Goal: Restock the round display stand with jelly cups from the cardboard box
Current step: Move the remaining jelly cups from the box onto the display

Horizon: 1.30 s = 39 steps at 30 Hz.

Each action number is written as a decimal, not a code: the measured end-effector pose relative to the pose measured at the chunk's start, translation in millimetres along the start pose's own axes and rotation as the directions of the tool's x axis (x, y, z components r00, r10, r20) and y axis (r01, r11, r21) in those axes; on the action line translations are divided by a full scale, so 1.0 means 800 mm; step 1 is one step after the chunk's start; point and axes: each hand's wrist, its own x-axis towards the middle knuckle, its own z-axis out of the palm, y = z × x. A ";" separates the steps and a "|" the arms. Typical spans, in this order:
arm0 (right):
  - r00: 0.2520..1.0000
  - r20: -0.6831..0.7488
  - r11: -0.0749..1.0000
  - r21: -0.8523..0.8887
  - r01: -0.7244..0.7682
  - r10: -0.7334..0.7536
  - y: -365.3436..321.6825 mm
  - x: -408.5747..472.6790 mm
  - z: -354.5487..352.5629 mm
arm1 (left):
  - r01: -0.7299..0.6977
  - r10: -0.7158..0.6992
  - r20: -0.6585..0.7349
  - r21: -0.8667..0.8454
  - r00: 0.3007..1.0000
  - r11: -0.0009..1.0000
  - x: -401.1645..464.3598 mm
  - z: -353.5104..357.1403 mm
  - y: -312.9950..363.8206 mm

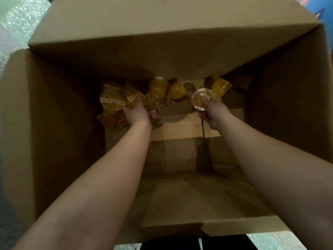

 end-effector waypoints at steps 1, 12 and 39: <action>1.000 -0.001 1.000 -0.004 0.000 0.000 0.005 -0.006 -0.008 | 0.010 -0.010 -0.003 -0.017 1.000 1.000 -0.001 -0.001 0.001; 0.990 0.113 0.996 0.007 0.085 -0.085 0.038 -0.121 -0.118 | -0.009 0.004 0.226 0.020 0.974 1.000 -0.122 -0.035 -0.042; 0.958 -0.229 0.768 0.578 0.276 -0.171 0.312 -0.466 -0.603 | -0.614 -0.436 0.798 0.600 0.416 0.513 -0.636 -0.004 -0.336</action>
